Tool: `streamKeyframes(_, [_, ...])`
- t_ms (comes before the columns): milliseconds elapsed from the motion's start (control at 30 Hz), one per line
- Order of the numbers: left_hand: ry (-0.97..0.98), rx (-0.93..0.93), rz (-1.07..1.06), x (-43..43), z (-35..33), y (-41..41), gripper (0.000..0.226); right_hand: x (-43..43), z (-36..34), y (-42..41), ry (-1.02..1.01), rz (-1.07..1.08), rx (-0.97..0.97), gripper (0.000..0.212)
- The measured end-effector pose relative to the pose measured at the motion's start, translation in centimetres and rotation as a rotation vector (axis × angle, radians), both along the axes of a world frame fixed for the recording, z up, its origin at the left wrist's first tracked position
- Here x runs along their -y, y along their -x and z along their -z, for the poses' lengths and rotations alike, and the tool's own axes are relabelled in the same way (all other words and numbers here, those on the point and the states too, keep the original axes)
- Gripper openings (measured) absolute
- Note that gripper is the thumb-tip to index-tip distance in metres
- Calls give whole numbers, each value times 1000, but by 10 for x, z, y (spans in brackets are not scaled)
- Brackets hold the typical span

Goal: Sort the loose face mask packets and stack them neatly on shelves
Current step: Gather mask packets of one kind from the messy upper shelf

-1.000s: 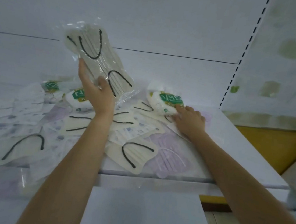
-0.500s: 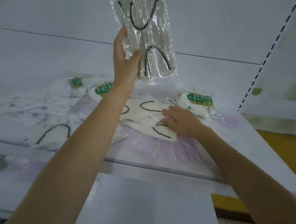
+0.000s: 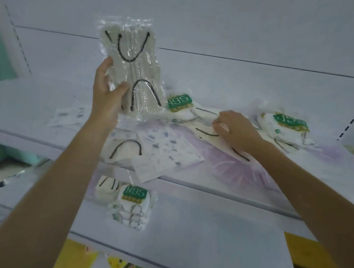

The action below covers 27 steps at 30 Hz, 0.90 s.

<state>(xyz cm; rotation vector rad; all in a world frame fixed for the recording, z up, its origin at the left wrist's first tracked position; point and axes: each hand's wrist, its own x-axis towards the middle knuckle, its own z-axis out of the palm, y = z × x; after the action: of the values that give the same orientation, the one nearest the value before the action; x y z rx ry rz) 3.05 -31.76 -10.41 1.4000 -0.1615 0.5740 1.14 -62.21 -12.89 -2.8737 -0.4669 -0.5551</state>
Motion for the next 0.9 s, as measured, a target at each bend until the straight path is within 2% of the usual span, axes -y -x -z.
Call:
streamKeyframes(33, [-13, -11, 11, -8, 2, -1, 58, -13, -1, 1, -115, -42, 36, 30])
streamKeyframes(67, [-26, -21, 9, -15, 4, -1, 58, -27, -1, -2, -142, -58, 23, 39])
streamKeyframes(133, [-35, -36, -18, -31, 7, -2, 58, -54, 2, -13, -7, 37, -118, 61])
streamKeyframes(200, [-18, -52, -35, -49, 10, -6, 58, -83, 11, -27, 108, 180, -296, 75])
streamKeyframes(300, [-16, -72, -36, -79, 16, -13, 56, -126, 24, -50, 83, 265, -448, 81])
streamKeyframes(467, [-52, -114, -37, -123, 34, -18, 57, -186, 24, -77, 93, 262, -463, 72])
streamKeyframes(633, [-81, -190, 46, -143, 50, -32, 54, -209, 13, -66, -173, -66, -447, 58])
streamKeyframes(700, [-126, -168, 87, -143, 44, -39, 54, -200, 10, -60, -227, -8, -435, 47])
streamKeyframes(800, [-167, -136, 165, -136, 36, -48, 56, -175, 9, -52, -214, 221, -390, 25])
streamKeyframes(900, [-185, -112, 283, -123, 32, -46, 61, -161, 4, -33, -457, 326, -217, 37])
